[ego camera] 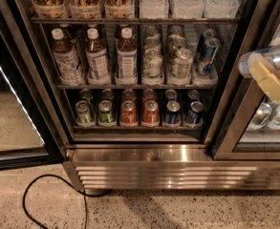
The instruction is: Pick redbull can from middle shelf of fridge
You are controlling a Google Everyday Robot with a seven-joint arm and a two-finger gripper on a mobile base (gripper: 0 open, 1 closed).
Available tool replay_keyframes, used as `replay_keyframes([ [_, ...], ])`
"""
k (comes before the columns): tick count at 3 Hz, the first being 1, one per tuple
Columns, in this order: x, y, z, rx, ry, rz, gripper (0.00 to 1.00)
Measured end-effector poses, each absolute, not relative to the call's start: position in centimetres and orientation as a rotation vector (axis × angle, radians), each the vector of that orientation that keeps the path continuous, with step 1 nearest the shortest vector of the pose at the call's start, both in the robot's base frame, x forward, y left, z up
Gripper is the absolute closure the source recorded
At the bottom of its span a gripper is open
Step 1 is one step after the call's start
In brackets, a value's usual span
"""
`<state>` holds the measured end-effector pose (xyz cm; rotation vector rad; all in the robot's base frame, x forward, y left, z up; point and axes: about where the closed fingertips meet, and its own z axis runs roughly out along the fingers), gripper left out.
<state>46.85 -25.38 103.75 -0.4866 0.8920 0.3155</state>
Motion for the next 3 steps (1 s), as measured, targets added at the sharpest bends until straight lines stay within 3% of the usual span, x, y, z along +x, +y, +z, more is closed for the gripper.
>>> replay_keyframes([
  [3, 36.1, -16.8, 102.7, -1.065, 0.688, 0.416, 1.0],
])
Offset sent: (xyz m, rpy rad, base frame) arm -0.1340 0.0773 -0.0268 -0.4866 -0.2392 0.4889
